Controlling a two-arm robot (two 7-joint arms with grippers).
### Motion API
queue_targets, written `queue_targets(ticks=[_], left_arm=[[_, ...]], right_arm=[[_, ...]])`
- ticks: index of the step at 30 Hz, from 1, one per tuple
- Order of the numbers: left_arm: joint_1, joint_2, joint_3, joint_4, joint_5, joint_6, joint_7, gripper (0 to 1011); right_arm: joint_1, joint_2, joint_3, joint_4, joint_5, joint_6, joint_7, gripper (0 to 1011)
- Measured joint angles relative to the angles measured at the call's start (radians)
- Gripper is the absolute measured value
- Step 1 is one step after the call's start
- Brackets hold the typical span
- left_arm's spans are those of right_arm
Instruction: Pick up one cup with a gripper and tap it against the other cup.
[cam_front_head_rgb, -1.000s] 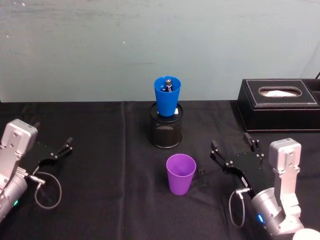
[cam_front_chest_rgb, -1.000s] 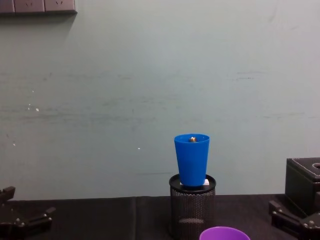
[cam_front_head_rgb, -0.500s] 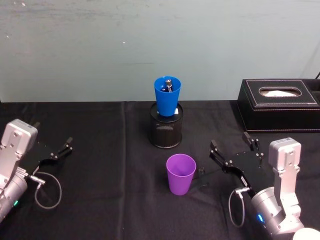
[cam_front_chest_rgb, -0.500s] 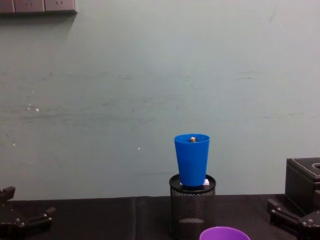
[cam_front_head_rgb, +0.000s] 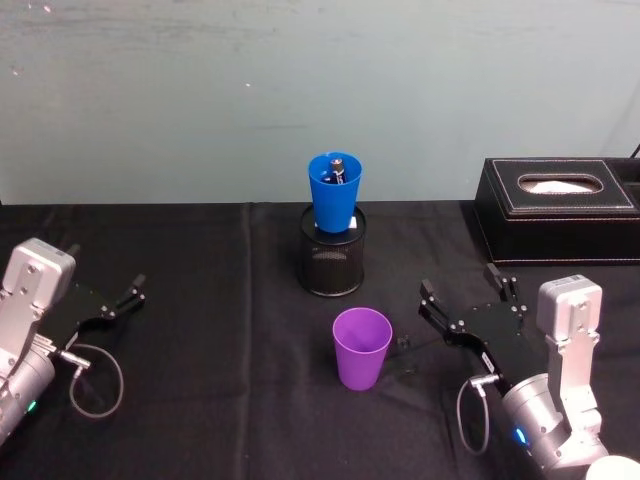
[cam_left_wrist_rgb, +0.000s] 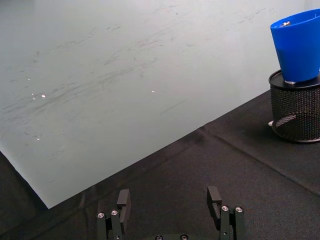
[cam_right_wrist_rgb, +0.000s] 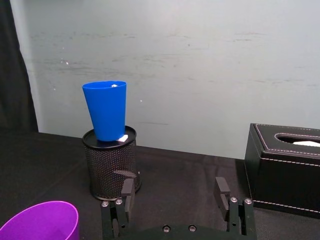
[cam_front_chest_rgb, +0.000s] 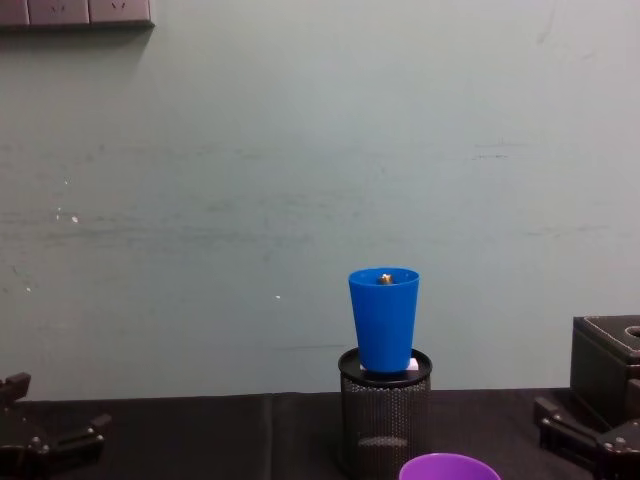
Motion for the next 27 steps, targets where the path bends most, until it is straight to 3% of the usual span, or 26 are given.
queue_targets(ticks=[27], left_arm=[[0.000, 0.000, 0.000, 0.000, 0.000, 0.000, 0.000, 1000]], right_arm=[[0.000, 0.000, 0.000, 0.000, 0.001, 0.000, 0.000, 1003]])
